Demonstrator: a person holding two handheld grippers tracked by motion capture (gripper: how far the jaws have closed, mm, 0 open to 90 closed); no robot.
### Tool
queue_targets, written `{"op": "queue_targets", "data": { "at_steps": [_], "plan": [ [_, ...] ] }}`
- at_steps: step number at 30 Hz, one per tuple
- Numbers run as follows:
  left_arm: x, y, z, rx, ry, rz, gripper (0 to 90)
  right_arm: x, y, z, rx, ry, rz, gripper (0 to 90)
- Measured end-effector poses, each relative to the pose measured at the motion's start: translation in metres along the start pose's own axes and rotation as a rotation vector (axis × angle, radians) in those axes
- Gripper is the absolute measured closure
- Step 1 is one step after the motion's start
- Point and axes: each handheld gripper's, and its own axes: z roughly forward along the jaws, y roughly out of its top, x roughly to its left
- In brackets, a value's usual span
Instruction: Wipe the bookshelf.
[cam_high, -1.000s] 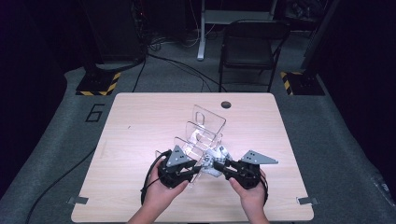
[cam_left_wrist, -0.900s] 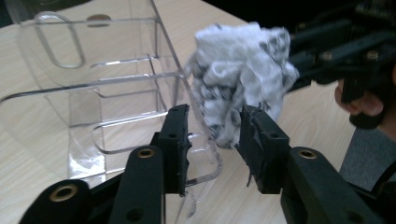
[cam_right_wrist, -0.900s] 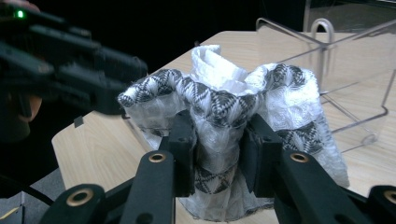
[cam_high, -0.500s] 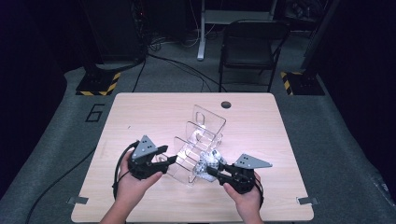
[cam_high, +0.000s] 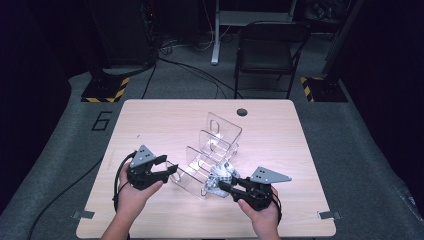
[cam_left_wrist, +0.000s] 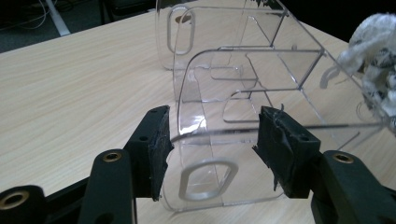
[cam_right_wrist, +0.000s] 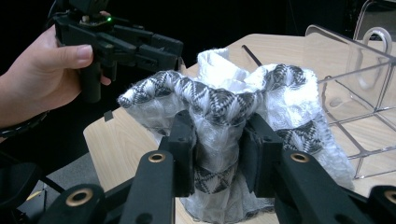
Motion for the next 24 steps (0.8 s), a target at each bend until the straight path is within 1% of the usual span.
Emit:
{"op": "queue_targets", "data": {
  "at_steps": [2,3,4,5,7,8,9,11,12,13,15,16,21,23,24],
  "plan": [
    [0.001,-0.006,-0.002,-0.013,-0.003,-0.002,44.5,-0.001,-0.001,0.0,0.002,-0.004,0.006,67.6],
    [0.002,-0.008,-0.002,-0.01,-0.004,0.007,44.5,-0.001,-0.001,0.0,0.001,-0.002,0.006,67.5],
    [0.003,-0.011,-0.002,0.007,-0.003,0.019,44.5,-0.001,-0.001,0.0,0.001,-0.002,0.006,67.5],
    [0.004,-0.014,0.0,0.018,0.013,0.019,44.4,-0.001,-0.001,0.0,0.0,-0.002,0.006,67.4],
    [0.008,-0.018,0.004,0.034,0.021,0.011,44.7,-0.001,-0.001,0.001,-0.001,0.0,0.006,67.3],
    [0.01,-0.021,0.007,0.036,0.034,0.014,44.9,-0.001,-0.001,0.001,0.0,0.0,0.006,67.1],
    [0.011,-0.023,0.009,0.042,0.033,0.015,45.1,-0.001,-0.001,0.001,0.001,-0.001,0.007,67.0],
    [0.014,-0.027,0.015,0.045,0.022,0.006,45.1,-0.001,-0.001,0.001,0.0,-0.002,0.006,66.9],
    [0.014,-0.029,0.018,0.046,0.009,0.0,45.4,-0.001,-0.001,0.001,0.0,0.0,0.005,66.8],
    [0.015,-0.031,0.021,0.026,-0.011,-0.011,44.6,-0.001,-0.001,0.001,0.0,-0.001,0.005,66.8],
    [0.016,-0.033,0.024,0.018,-0.016,-0.017,42.8,-0.001,-0.001,0.001,-0.001,0.002,0.007,66.8],
    [0.017,-0.033,0.024,0.019,-0.023,-0.021,42.9,-0.001,-0.001,0.001,-0.002,0.004,0.001,66.8],
    [0.02,-0.031,0.026,0.023,-0.038,-0.003,42.9,0.002,-0.002,0.002,0.003,0.006,0.003,66.6],
    [0.02,-0.033,0.026,0.02,-0.034,0.012,43.4,0.002,-0.001,0.002,0.0,0.006,-0.006,66.6],
    [0.02,-0.035,0.026,0.029,-0.029,0.011,44.0,0.002,-0.001,0.002,0.0,0.006,-0.005,66.5]
  ]
}}
